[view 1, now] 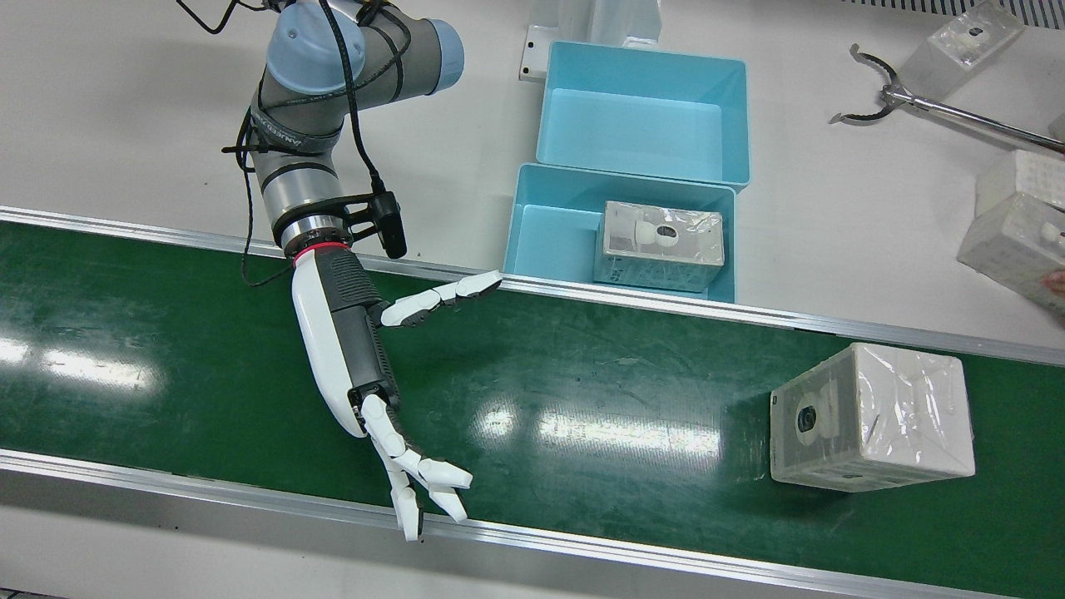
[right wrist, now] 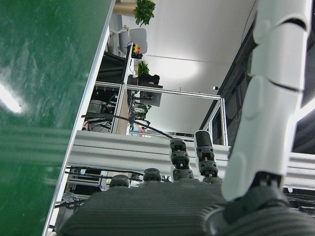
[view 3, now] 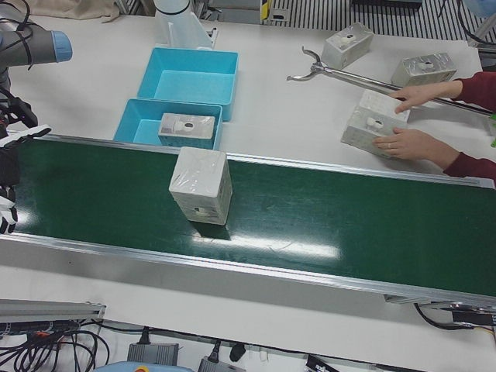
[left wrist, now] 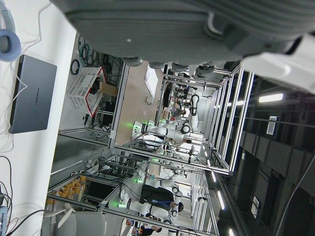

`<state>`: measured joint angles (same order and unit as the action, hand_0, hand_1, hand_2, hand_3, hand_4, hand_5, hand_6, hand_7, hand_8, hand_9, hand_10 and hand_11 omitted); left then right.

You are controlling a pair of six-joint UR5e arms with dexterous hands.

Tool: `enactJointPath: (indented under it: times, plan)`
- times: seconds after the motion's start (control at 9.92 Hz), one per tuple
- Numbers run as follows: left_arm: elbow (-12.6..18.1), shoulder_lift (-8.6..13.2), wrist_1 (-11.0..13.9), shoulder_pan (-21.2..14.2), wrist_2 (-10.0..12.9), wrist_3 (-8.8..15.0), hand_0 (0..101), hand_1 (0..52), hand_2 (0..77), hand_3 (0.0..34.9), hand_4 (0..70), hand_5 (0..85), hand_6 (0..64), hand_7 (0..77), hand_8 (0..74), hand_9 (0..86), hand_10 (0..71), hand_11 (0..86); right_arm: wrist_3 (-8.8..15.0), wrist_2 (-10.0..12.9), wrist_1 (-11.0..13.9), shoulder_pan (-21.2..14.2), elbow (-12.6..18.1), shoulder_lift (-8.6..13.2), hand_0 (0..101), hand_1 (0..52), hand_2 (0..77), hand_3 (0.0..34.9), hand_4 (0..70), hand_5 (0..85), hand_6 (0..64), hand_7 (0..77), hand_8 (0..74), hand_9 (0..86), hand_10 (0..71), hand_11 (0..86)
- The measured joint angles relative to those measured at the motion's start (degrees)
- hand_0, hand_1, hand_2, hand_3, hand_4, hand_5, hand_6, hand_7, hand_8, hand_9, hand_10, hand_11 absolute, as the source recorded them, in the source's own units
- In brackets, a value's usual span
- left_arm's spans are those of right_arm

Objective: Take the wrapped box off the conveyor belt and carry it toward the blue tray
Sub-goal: 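Lower the open right hand onto the belt beside the white wrapped box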

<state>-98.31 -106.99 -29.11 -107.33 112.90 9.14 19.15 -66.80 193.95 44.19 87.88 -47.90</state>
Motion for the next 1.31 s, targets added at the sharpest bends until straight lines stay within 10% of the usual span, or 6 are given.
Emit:
enactJointPath:
  times: [1.31]
  plan:
    - [0.0, 0.0, 0.0, 0.0, 0.0, 0.0, 0, 0.0, 0.5, 0.0, 0.0, 1.1, 0.0, 0.5, 0.5, 0.5, 0.5, 0.5, 0.01, 0.0, -0.07, -0.33, -0.07, 0.0, 46, 10.9, 9.8, 9.9, 6.0, 23.5, 7.1, 2.7, 1.1, 1.6, 0.0, 1.6]
